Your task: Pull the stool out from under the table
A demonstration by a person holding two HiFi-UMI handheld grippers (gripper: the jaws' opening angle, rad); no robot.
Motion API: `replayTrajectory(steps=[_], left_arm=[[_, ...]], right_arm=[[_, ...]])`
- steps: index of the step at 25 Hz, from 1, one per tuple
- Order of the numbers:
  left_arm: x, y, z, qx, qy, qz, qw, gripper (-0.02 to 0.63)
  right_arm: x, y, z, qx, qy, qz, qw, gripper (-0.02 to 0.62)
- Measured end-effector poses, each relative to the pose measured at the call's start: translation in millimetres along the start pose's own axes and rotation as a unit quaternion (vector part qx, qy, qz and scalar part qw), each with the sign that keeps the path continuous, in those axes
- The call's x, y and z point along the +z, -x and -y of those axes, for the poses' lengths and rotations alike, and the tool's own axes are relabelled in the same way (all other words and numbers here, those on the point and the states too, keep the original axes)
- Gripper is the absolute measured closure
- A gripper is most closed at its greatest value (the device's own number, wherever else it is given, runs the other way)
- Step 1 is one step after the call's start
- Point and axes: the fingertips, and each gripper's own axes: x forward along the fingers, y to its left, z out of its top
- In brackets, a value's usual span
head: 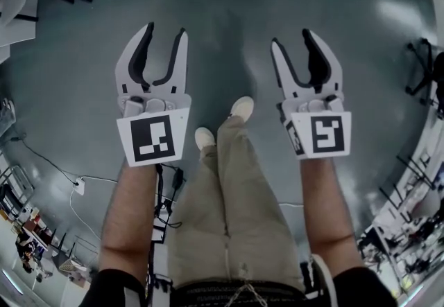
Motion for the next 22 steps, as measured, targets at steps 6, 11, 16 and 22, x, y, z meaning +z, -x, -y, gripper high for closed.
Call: replayTrajectory(steps=[6,11,16,22], left_arm=[[7,-27,0,0.007,0.008,-0.007,0.9999,0.437],[10,-48,6,-0.004,0.016,-0.02,0.9997,0.437],[10,-65,12,0.0,0.027,-0.023,0.9994,0.437],[7,-79,9,0.002,0.025,-0.028,0.9993,0.437]], right_arm=[[5,-19,17,0.012,-0.012,-0.002,1.0,0.396],[8,-33,30,0.038,0.001,-0.006,0.999,0.396],[14,-47,45,0.051,0.024,-0.009,0.998,0.396],[17,-64,55,0.041,0.015,-0.001,0.999,0.396]])
